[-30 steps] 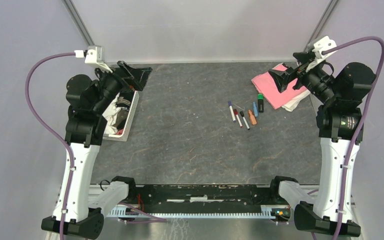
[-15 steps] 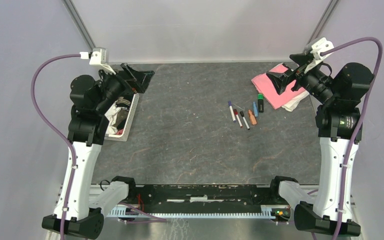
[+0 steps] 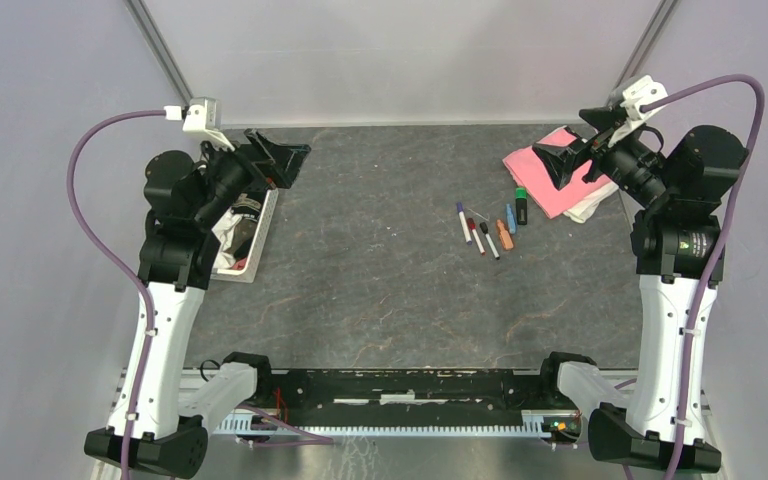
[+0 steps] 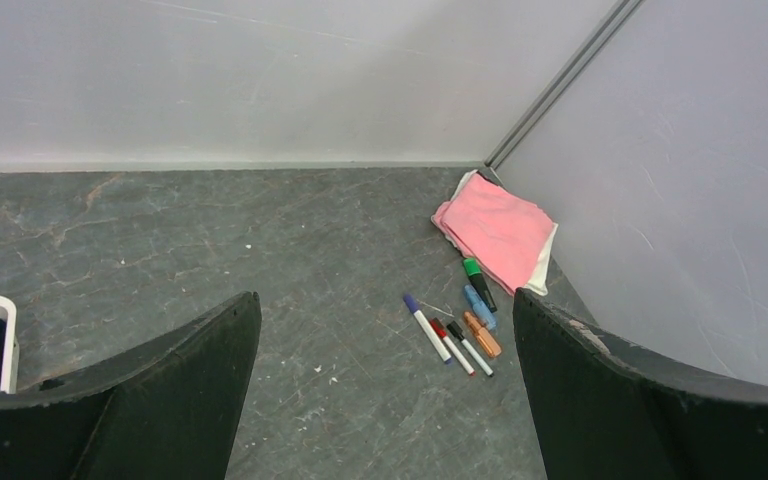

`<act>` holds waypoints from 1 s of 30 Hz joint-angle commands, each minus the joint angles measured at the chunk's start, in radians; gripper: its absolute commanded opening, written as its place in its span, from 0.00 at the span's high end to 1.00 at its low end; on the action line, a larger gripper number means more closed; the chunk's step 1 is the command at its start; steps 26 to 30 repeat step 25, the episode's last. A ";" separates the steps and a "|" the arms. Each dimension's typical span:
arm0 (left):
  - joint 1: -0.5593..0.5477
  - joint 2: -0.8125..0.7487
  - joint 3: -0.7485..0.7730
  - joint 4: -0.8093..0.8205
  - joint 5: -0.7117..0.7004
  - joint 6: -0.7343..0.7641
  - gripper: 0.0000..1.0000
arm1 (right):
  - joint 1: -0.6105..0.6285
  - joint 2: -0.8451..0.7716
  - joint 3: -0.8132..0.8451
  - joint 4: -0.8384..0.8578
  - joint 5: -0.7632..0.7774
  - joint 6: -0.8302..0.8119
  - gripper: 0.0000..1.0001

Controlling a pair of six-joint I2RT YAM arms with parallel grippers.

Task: Insert the pens into the pen caps
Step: Reset both arms

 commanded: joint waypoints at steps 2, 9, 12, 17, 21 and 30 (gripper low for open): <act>0.003 -0.012 -0.008 0.022 0.030 0.040 0.00 | -0.001 -0.012 -0.009 0.018 0.002 0.003 0.02; 0.003 -0.011 -0.012 0.025 0.031 0.043 0.00 | -0.001 -0.011 -0.003 0.016 0.005 0.000 0.02; 0.003 -0.012 -0.014 0.025 0.032 0.044 0.00 | -0.001 -0.010 -0.003 0.013 0.005 -0.003 0.02; 0.003 -0.013 -0.015 0.025 0.032 0.046 0.00 | -0.002 -0.010 -0.002 0.011 0.002 -0.011 0.02; 0.003 -0.016 -0.013 0.024 0.031 0.049 0.00 | -0.001 -0.010 -0.004 0.014 0.007 -0.014 0.02; 0.003 -0.019 -0.015 0.025 0.031 0.050 0.00 | -0.001 -0.010 -0.009 0.019 0.003 -0.017 0.02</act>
